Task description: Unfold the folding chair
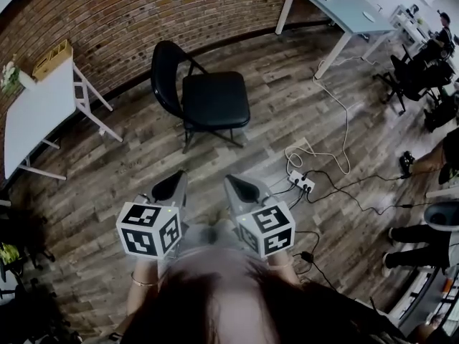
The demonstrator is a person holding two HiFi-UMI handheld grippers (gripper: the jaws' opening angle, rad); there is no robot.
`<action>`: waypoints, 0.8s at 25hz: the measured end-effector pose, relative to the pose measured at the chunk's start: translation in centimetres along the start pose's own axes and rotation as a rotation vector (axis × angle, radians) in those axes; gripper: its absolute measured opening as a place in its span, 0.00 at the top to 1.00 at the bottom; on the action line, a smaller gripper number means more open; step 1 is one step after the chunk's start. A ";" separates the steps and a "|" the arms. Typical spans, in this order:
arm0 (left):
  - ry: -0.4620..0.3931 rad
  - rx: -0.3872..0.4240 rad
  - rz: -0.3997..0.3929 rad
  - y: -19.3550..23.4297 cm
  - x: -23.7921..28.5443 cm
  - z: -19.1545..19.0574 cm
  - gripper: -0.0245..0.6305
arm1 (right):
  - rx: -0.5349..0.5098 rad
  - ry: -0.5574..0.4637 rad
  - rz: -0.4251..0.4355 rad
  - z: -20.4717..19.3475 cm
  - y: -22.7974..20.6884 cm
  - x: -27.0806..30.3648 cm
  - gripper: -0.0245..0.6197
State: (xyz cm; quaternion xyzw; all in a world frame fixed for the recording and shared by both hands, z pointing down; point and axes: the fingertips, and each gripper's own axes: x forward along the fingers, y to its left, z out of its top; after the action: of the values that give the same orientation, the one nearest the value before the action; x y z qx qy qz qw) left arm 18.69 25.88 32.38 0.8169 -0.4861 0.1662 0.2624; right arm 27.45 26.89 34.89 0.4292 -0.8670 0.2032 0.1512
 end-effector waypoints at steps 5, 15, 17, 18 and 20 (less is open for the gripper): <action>-0.035 0.000 0.004 1.2 -1.3 1.2 0.97 | 0.001 -0.038 -0.025 1.1 0.1 0.0 0.97; -0.062 -0.065 0.004 2.5 -1.3 1.6 0.97 | 0.008 -0.033 -0.057 1.1 -0.3 1.0 0.97; -0.075 -0.098 -0.007 2.7 -1.3 1.8 0.97 | 0.015 -0.029 -0.059 1.0 -0.4 1.1 0.97; -0.076 -0.113 -0.013 2.8 -1.3 1.9 0.97 | 0.015 -0.026 -0.060 1.0 -0.5 1.2 0.97; -0.061 -0.149 -0.021 3.0 -1.1 1.8 0.97 | 0.016 -0.022 -0.061 1.0 -0.6 1.4 0.97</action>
State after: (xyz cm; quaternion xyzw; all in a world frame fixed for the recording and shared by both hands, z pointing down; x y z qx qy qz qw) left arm 15.55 24.46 31.17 0.8049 -0.4960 0.1020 0.3093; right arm 27.03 25.15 34.76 0.4588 -0.8535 0.2005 0.1445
